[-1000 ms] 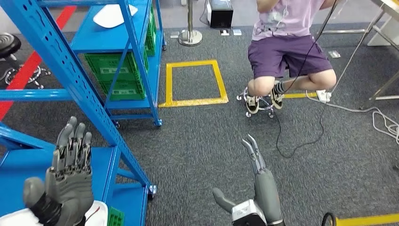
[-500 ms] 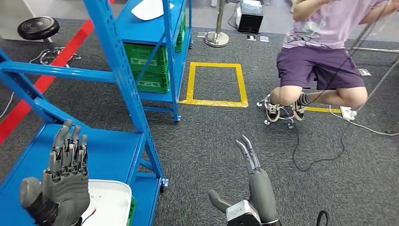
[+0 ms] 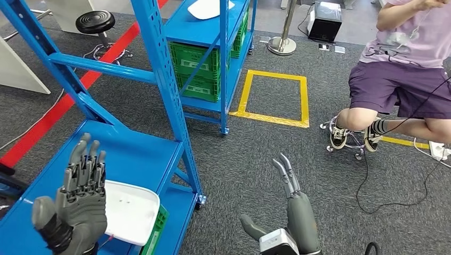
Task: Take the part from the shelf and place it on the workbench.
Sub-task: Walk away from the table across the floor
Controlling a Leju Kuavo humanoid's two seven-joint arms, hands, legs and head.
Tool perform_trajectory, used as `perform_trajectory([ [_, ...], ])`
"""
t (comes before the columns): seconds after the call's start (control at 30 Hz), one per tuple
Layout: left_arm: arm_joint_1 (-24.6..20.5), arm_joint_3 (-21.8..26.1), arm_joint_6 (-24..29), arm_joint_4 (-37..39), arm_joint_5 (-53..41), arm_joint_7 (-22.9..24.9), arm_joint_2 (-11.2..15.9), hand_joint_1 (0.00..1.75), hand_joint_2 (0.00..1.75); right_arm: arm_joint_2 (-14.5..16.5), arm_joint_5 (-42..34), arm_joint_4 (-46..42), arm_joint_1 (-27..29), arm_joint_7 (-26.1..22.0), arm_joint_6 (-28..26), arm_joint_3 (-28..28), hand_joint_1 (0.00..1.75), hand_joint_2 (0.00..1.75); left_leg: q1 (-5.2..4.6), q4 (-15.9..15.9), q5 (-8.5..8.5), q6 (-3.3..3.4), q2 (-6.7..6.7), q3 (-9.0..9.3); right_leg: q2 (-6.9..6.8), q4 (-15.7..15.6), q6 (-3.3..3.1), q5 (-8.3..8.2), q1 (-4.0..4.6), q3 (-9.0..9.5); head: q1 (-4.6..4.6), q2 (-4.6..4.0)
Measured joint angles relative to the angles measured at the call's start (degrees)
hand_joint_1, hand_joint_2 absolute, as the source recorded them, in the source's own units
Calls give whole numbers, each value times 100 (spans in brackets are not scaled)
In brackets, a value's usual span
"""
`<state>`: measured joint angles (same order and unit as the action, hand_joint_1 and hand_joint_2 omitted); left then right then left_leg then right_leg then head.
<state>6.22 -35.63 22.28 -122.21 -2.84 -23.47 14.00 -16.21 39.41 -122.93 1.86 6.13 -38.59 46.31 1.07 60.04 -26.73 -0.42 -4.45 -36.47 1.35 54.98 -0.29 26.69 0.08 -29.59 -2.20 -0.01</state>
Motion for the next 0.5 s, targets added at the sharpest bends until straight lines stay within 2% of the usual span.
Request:
perform_trajectory([
  [0.03, -2, 1, 0, 6, 7, -2, -1, 0, 0, -1, 9, -5, 4, 4, 0, 0, 0, 175, -12, 305, -185, -4, 173, -149, -68, -14, -19, -12, 12, -1, -53, -1],
  [0.07, -4, 1, 0, 14, 13, -3, -2, 0, 0, -1, 20, -9, 15, 8, -1, 0, 0, 175, -17, 695, -380, -12, 289, -313, -132, -18, -33, -17, 28, -15, -99, -1],
  [0.1, 1, 0, 0, 23, 17, -6, -3, 0, 0, -2, 29, -10, 25, 14, -1, 1, 0, 175, -17, 1041, -517, -17, 349, -456, -204, -17, -40, -19, 44, -32, -127, -1],
  [0.13, 7, -1, 0, 34, 20, -9, -2, 0, 0, -2, 38, -10, 33, 21, -1, 2, 0, 175, -18, 1249, -571, -16, 382, -523, -274, -15, -45, -21, 60, -45, -144, -1],
  [0.17, 11, 1, -1, 44, 22, -13, -1, 0, 0, -3, 44, -10, 37, 25, -1, 3, 0, 175, -20, 1247, -529, -8, 404, -481, -343, -14, -48, -24, 73, -53, -159, -1],
  [0.2, 13, 1, -1, 52, 23, -16, 0, 0, 0, -3, 48, -10, 37, 29, -1, 5, 0, 175, -24, 1051, -416, 9, 426, -340, -404, -11, -49, -25, 84, -57, -175, -1],
  [0.23, 13, 2, -1, 56, 23, -19, 1, 0, 0, -3, 50, -10, 37, 30, -1, 6, 0, 175, -33, 700, -265, 32, 473, -113, -458, -6, -48, -24, 92, -56, -187, 0],
  [0.27, 10, 2, -1, 58, 24, -24, 1, 0, 0, -3, 54, -10, 38, 30, -2, 7, 0, 175, -63, 279, -172, 73, 623, 142, -512, 3, -42, -22, 100, -54, -194, 0],
  [0.33, 9, 3, -1, 60, 28, -46, 0, 0, 0, -3, 65, -11, 39, 30, -9, 8, 0, 175, -123, -289, -89, 146, 836, 465, -612, 40, -4, -4, 121, -56, -187, 0],
  [0.37, 10, 3, -1, 62, 36, -66, -1, 0, 0, -3, 73, -11, 40, 30, -15, 10, 0, 175, -151, -405, -103, 178, 886, 516, -665, 53, 23, 5, 125, -55, -179, -1],
  [0.43, 18, 5, -1, 65, 51, -109, -1, 0, 0, -2, 91, -10, 33, 29, -31, 12, 0, 175, -144, -426, -65, 225, 747, 518, -743, 76, 76, 31, 120, -68, -169, 0],
  [0.47, 20, 6, -3, 67, 59, -128, 0, 0, 0, -2, 97, -10, 29, 28, -38, 13, 0, 175, -128, -442, -44, 251, 690, 534, -684, 132, 115, 78, 111, -97, -163, 0],
  [0.5, 21, 7, -6, 70, 64, -143, 0, 0, 0, -2, 104, -10, 26, 25, -46, 14, 0, 175, -107, -456, -16, 280, 631, 550, -567, 293, 156, 189, 96, -166, -149, 0],
])
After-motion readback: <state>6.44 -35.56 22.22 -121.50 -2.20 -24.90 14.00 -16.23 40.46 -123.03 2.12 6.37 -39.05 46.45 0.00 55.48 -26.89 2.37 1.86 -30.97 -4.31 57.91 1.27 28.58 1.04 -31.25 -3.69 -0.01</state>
